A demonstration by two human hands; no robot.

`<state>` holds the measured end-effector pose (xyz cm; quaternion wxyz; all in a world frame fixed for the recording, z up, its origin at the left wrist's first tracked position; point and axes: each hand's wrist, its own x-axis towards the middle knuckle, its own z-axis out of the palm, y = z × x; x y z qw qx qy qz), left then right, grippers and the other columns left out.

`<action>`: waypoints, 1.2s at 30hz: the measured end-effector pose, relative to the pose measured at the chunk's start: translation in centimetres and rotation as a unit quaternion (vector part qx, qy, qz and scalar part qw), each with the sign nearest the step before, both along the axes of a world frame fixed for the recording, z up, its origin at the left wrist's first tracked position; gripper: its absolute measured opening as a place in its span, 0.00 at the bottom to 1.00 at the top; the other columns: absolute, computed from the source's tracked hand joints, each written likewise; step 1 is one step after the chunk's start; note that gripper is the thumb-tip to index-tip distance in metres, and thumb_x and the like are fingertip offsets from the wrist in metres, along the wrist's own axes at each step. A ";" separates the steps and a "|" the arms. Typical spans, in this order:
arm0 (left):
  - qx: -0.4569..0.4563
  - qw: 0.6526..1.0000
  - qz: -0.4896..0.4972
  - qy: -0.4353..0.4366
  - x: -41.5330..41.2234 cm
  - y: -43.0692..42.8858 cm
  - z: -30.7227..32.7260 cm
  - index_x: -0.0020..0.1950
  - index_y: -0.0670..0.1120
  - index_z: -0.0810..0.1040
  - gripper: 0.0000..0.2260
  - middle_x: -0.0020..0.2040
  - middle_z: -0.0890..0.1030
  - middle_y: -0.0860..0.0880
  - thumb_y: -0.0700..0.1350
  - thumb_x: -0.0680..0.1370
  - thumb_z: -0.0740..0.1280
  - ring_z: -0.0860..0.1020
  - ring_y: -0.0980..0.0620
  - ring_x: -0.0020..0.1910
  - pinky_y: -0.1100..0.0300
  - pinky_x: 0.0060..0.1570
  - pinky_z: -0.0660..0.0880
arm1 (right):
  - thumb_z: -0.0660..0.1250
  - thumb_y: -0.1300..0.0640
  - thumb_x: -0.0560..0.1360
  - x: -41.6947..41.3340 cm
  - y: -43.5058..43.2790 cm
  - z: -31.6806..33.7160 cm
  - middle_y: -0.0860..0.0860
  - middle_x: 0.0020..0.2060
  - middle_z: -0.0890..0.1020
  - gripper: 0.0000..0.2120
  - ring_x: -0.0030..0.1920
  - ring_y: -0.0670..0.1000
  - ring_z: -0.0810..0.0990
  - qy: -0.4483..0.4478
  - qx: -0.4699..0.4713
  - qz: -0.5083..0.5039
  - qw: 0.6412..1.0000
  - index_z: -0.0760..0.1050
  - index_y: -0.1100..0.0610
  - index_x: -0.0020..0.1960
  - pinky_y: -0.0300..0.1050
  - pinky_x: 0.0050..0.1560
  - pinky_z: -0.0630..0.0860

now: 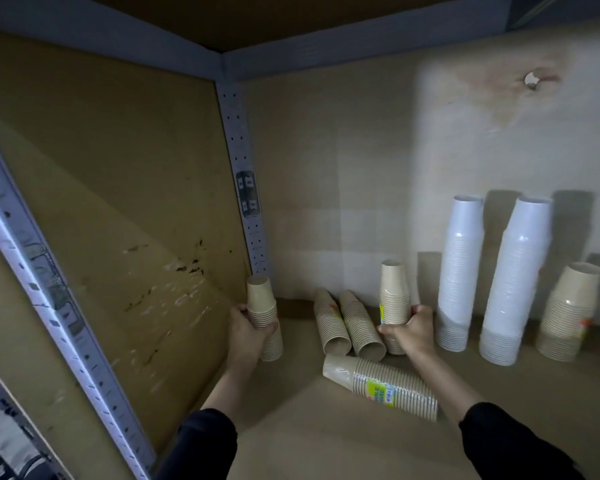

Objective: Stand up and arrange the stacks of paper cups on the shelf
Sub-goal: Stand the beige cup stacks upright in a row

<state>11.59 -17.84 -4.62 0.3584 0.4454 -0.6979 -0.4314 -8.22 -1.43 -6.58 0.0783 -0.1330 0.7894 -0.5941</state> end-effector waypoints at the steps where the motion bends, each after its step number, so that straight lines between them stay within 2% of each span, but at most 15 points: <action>1: -0.002 1.000 0.001 -0.001 0.0 0.1 0.1 0.64 0.37 0.63 0.29 0.63 0.73 0.39 0.36 0.69 0.74 0.73 0.42 0.63 0.50 0.62 0.69 | 0.80 0.69 0.56 0.1 0.1 0.0 0.67 0.56 0.75 0.36 0.56 0.61 0.77 0.006 0.007 -0.005 1.000 0.66 0.71 0.58 0.50 0.56 0.73; 6: -0.009 1.000 0.001 -0.016 0.5 0.6 0.5 0.64 0.36 0.65 0.27 0.63 0.74 0.38 0.35 0.69 0.73 0.74 0.41 0.63 0.51 0.62 0.70 | 0.81 0.66 0.56 0.8 0.6 0.2 0.66 0.59 0.74 0.37 0.59 0.63 0.75 0.022 0.057 -0.002 0.998 0.66 0.70 0.59 0.55 0.60 0.72; 12: -0.012 0.997 0.031 -0.077 1.1 1.4 0.8 0.62 0.35 0.69 0.21 0.62 0.75 0.37 0.36 0.72 0.70 0.74 0.40 0.62 0.52 0.59 0.71 | 0.81 0.62 0.57 1.1 1.3 0.1 0.66 0.58 0.76 0.36 0.58 0.62 0.77 0.007 0.095 0.008 0.995 0.69 0.71 0.59 0.52 0.57 0.73; 15: -0.012 0.993 0.023 -0.116 1.1 2.4 0.7 0.60 0.35 0.72 0.16 0.59 0.77 0.37 0.36 0.73 0.68 0.76 0.40 0.59 0.52 0.56 0.73 | 0.79 0.58 0.61 1.1 2.1 0.2 0.65 0.54 0.81 0.29 0.55 0.61 0.80 -0.029 0.153 0.041 0.987 0.75 0.71 0.55 0.46 0.48 0.76; 17: -0.011 0.989 0.001 -0.148 0.6 3.3 0.6 0.58 0.36 0.74 0.13 0.57 0.79 0.38 0.36 0.74 0.66 0.77 0.40 0.57 0.54 0.55 0.73 | 0.75 0.59 0.66 1.4 3.0 0.7 0.63 0.50 0.82 0.21 0.54 0.60 0.80 -0.039 0.193 0.073 0.978 0.77 0.71 0.54 0.42 0.40 0.72; 19: -0.003 0.987 -0.021 -0.159 -0.2 4.0 0.5 0.54 0.39 0.76 0.10 0.57 0.79 0.40 0.38 0.74 0.66 0.76 0.42 0.55 0.58 0.54 0.72 | 0.73 0.60 0.68 1.4 3.7 1.1 0.60 0.44 0.79 0.17 0.51 0.58 0.80 -0.033 0.232 0.100 0.967 0.77 0.69 0.52 0.41 0.38 0.69; 21: 0.004 0.987 -0.042 -0.158 -1.4 4.5 0.5 0.51 0.42 0.75 0.07 0.57 0.79 0.41 0.40 0.74 0.67 0.74 0.46 0.49 0.60 0.50 0.70 | 0.72 0.60 0.68 1.7 3.9 1.8 0.56 0.41 0.77 0.09 0.47 0.56 0.79 -0.009 0.256 0.117 0.959 0.78 0.64 0.44 0.41 0.39 0.68; 23: -0.002 0.984 -0.063 -0.169 -2.8 4.9 0.8 0.53 0.41 0.76 0.09 0.57 0.79 0.41 0.41 0.74 0.67 0.73 0.48 0.47 0.62 0.47 0.68 | 0.71 0.60 0.68 2.0 3.5 2.4 0.56 0.39 0.78 0.06 0.43 0.53 0.78 0.024 0.272 0.133 0.953 0.76 0.60 0.37 0.40 0.31 0.67; 25: 0.007 0.981 -0.077 -0.180 -4.2 5.1 1.3 0.58 0.39 0.76 0.14 0.58 0.79 0.42 0.44 0.75 0.67 0.76 0.45 0.53 0.60 0.49 0.70 | 0.71 0.59 0.68 2.4 2.4 2.8 0.57 0.37 0.81 0.06 0.43 0.52 0.79 0.054 0.267 0.154 0.950 0.78 0.63 0.37 0.39 0.30 0.66; 26: 0.013 0.979 -0.080 -0.185 -4.9 5.1 1.6 0.59 0.39 0.76 0.15 0.59 0.79 0.42 0.46 0.76 0.66 0.77 0.44 0.56 0.58 0.52 0.72 | 0.71 0.59 0.69 2.7 1.7 2.9 0.58 0.37 0.82 0.07 0.43 0.52 0.79 0.068 0.262 0.170 0.948 0.79 0.64 0.37 0.38 0.30 0.66; 28: 0.034 0.977 -0.081 -0.196 -6.2 4.8 1.7 0.62 0.38 0.75 0.19 0.61 0.78 0.41 0.49 0.77 0.65 0.76 0.43 0.60 0.55 0.57 0.73 | 0.70 0.59 0.69 3.5 0.1 3.1 0.60 0.45 0.84 0.09 0.48 0.55 0.81 0.109 0.259 0.192 0.940 0.80 0.66 0.44 0.40 0.37 0.68; 31: 0.061 0.972 -0.086 -0.212 -7.6 4.3 1.5 0.63 0.36 0.73 0.23 0.63 0.77 0.40 0.53 0.77 0.64 0.75 0.42 0.62 0.55 0.58 0.73 | 0.66 0.62 0.72 4.8 -1.8 3.6 0.59 0.49 0.81 0.05 0.55 0.59 0.80 0.190 0.278 0.210 0.918 0.77 0.63 0.46 0.45 0.45 0.72; 34: 0.092 0.967 -0.092 -0.217 -8.4 4.1 0.8 0.66 0.36 0.70 0.26 0.65 0.75 0.40 0.52 0.75 0.66 0.74 0.42 0.65 0.55 0.60 0.72 | 0.61 0.65 0.74 5.1 -3.5 3.3 0.63 0.59 0.76 0.14 0.59 0.61 0.76 0.232 0.306 0.209 0.900 0.70 0.66 0.59 0.49 0.57 0.73; 35: 0.103 0.965 -0.099 -0.218 -8.5 4.1 0.5 0.66 0.36 0.71 0.27 0.65 0.75 0.40 0.53 0.74 0.67 0.74 0.43 0.64 0.55 0.61 0.72 | 0.59 0.66 0.75 5.1 -3.9 3.0 0.63 0.61 0.75 0.13 0.60 0.61 0.75 0.241 0.324 0.209 0.890 0.70 0.67 0.59 0.49 0.59 0.71; 36: 0.116 0.964 -0.107 -0.214 -8.6 4.1 0.2 0.65 0.36 0.71 0.27 0.64 0.76 0.40 0.52 0.73 0.69 0.75 0.43 0.64 0.55 0.60 0.73 | 0.57 0.66 0.76 4.9 -4.2 2.7 0.63 0.62 0.74 0.10 0.61 0.61 0.75 0.240 0.343 0.211 0.883 0.71 0.67 0.55 0.49 0.61 0.71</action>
